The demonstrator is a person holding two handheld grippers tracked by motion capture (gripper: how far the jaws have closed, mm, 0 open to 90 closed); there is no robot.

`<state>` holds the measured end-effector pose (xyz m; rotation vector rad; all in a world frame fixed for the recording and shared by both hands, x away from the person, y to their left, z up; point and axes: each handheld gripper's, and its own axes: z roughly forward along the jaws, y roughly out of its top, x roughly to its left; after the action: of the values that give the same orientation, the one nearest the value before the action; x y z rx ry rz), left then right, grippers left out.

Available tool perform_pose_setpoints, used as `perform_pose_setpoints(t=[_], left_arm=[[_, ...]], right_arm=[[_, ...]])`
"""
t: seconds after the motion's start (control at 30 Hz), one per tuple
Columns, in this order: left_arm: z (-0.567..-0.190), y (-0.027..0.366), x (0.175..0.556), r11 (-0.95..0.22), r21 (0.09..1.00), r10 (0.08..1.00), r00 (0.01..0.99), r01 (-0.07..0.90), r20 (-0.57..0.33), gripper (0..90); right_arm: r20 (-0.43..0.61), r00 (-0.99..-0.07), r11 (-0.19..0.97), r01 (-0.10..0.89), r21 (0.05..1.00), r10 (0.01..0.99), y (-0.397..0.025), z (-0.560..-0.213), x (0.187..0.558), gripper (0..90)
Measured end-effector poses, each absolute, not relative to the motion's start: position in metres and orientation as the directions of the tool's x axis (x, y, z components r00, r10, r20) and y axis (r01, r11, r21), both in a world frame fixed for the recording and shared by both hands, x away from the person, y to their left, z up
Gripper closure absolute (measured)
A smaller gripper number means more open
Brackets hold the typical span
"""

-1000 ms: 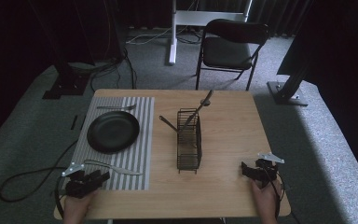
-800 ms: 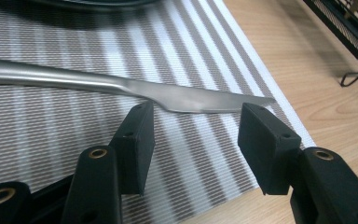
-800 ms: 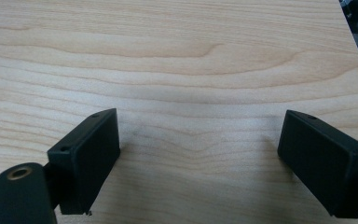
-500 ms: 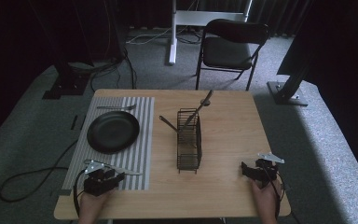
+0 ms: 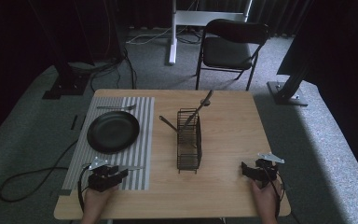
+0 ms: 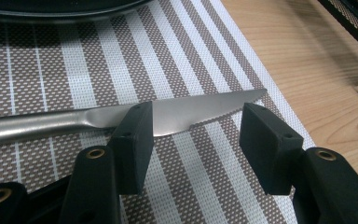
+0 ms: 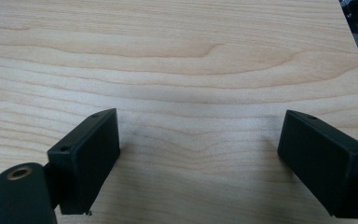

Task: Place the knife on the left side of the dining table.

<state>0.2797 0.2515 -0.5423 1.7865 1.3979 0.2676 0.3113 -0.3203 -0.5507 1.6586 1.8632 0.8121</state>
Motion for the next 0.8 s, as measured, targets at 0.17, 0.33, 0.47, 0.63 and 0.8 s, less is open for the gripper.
perform_pose_setpoints(t=[0.17,0.33,0.47,0.63,0.8], left_arm=[[-0.541,0.254,0.271,-0.041,0.749,0.896,0.356,0.661,-0.265,37.7],[-0.538,0.265,0.263,-0.014,0.741,0.926,0.289,0.671,-0.244,27.0],[-0.537,0.269,0.259,-0.026,0.728,0.939,0.267,0.686,-0.218,17.4],[-0.536,0.283,0.246,-0.037,0.733,0.974,0.189,0.679,-0.125,7.1],[-0.541,0.295,0.238,-0.041,0.729,0.988,0.135,0.684,-0.072,0.0]], right_arm=[[0.014,-0.122,0.074,0.686,0.724,0.992,-0.32,-0.551,0.311,11.8],[0.014,-0.122,0.074,0.686,0.724,0.992,-0.32,-0.551,0.311,11.8],[0.014,-0.122,0.074,0.686,0.724,0.992,-0.32,-0.551,0.311,11.8],[0.014,-0.122,0.074,0.686,0.724,0.992,-0.32,-0.551,0.311,11.8],[0.014,-0.122,0.074,0.686,0.724,0.992,-0.32,-0.551,0.311,11.7]])
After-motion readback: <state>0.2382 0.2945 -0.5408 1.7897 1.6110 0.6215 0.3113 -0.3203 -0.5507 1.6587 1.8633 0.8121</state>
